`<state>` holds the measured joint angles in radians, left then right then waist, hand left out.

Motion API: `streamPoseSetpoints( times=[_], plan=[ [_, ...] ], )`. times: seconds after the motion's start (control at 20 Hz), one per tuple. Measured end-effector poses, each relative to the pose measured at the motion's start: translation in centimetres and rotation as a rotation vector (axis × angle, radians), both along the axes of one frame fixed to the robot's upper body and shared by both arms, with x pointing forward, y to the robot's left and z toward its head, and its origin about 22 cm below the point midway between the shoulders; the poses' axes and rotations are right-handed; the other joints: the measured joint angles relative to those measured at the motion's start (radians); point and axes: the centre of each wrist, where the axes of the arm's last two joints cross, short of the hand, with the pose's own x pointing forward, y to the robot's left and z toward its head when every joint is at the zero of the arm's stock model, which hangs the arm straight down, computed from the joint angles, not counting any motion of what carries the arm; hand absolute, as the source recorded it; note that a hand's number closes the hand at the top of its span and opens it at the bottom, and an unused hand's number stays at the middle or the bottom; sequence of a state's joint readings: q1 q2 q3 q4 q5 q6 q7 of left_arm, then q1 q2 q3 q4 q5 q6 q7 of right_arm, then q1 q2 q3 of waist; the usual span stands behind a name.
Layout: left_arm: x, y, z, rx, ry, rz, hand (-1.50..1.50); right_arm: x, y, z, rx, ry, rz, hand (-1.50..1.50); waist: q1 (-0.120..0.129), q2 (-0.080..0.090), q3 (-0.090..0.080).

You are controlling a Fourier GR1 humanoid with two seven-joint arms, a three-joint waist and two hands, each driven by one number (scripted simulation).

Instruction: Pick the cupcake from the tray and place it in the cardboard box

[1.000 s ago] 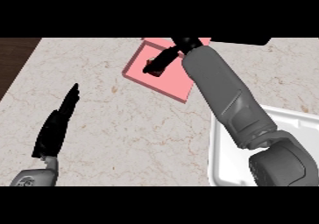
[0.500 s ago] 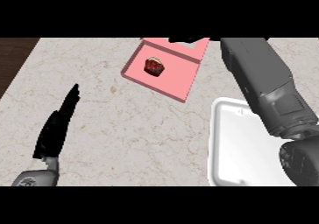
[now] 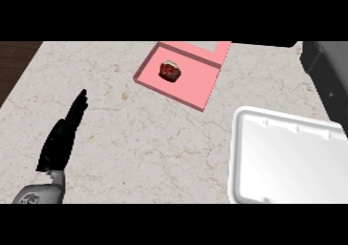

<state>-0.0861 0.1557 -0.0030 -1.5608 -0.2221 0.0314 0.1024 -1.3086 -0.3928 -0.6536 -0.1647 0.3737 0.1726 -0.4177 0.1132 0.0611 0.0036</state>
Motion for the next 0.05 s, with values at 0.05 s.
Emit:
streamPoseSetpoints(
  times=[0.05],
  plan=[
    [0.07,-0.1,0.14,-0.001,0.0,-0.006,0.0,-0.17,-0.98,0.0,-0.002,-0.002,0.002,-1.5,0.0,0.0,0.0]
  ],
)
